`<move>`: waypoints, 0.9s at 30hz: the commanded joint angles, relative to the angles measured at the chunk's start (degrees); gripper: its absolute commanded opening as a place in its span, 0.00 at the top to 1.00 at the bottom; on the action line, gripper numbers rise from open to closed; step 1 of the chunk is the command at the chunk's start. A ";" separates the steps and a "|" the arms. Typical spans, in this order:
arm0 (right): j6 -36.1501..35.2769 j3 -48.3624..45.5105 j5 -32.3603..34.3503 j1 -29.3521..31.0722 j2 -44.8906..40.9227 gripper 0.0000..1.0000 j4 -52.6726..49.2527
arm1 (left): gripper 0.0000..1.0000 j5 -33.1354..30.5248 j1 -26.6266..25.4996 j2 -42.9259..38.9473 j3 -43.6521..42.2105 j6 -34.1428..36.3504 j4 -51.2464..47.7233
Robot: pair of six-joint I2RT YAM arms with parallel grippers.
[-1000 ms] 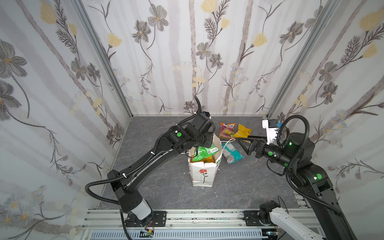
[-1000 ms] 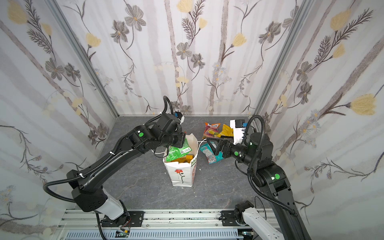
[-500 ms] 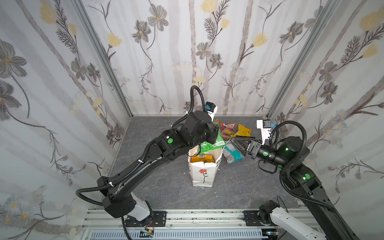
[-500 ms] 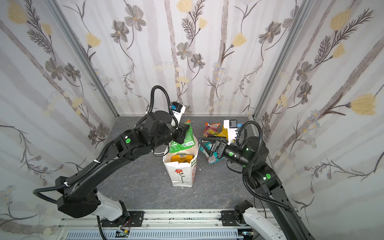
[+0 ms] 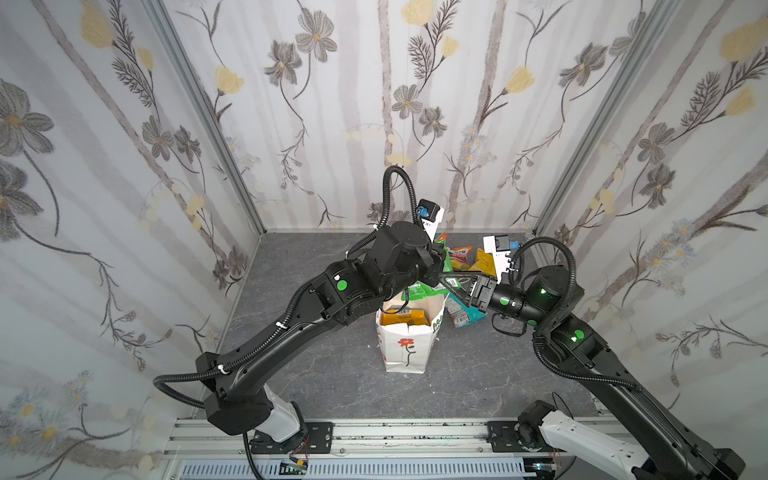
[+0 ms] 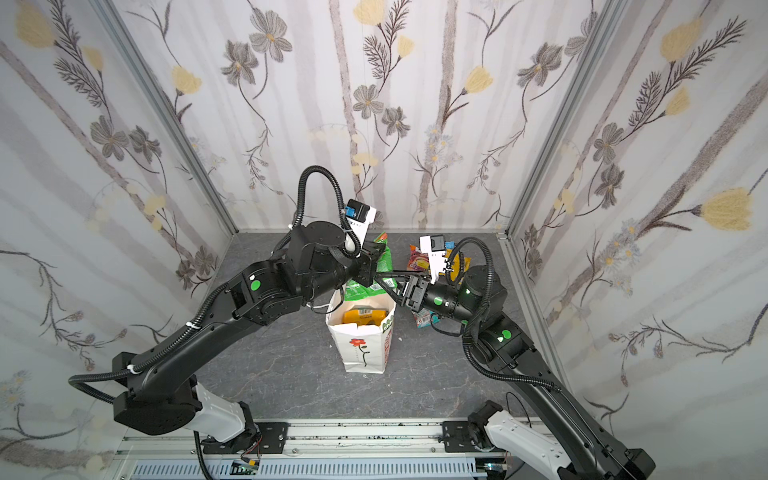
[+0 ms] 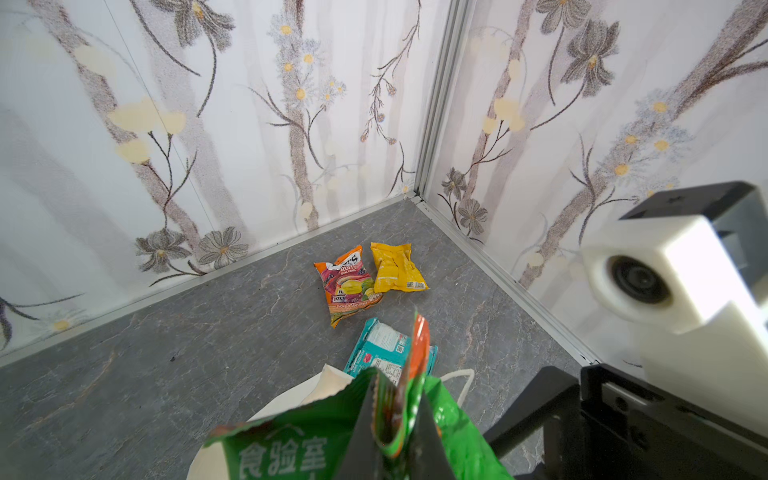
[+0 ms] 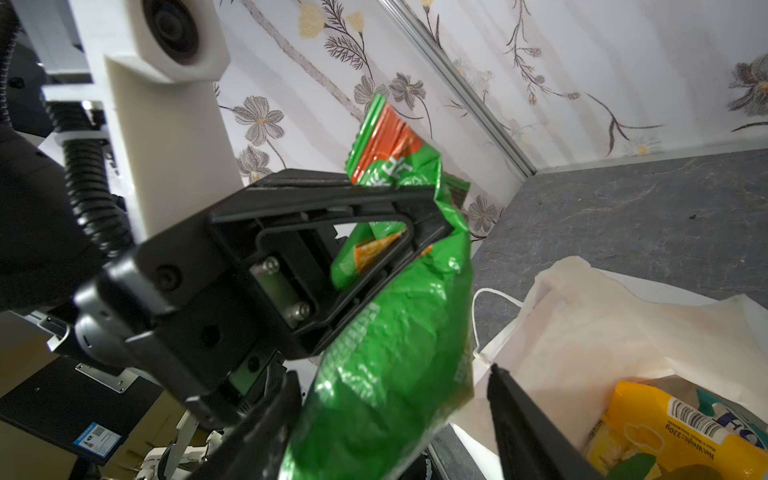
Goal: Take the snacks out of the paper bag
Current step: 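Grasp the green chip pack with the right gripper from the left gripper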
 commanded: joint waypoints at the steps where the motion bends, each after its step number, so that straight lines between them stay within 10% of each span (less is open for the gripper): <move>1: 0.95 0.45 0.30 0.26 1.60 0.42 3.49 | 1.00 -0.49 -0.08 -0.04 0.17 -0.37 1.71; 6: 0.68 0.37 0.38 0.40 2.45 0.60 3.51 | 1.00 -0.92 -0.09 -0.43 -0.05 -0.33 1.44; 18: 0.51 0.23 1.60 0.48 1.68 1.00 4.06 | 0.59 0.47 -0.09 -3.06 -0.53 -0.37 2.73; 27: -0.47 3.77 2.92 -0.27 2.26 1.00 3.64 | 0.38 3.71 -0.09 -10.25 -4.68 5.96 5.94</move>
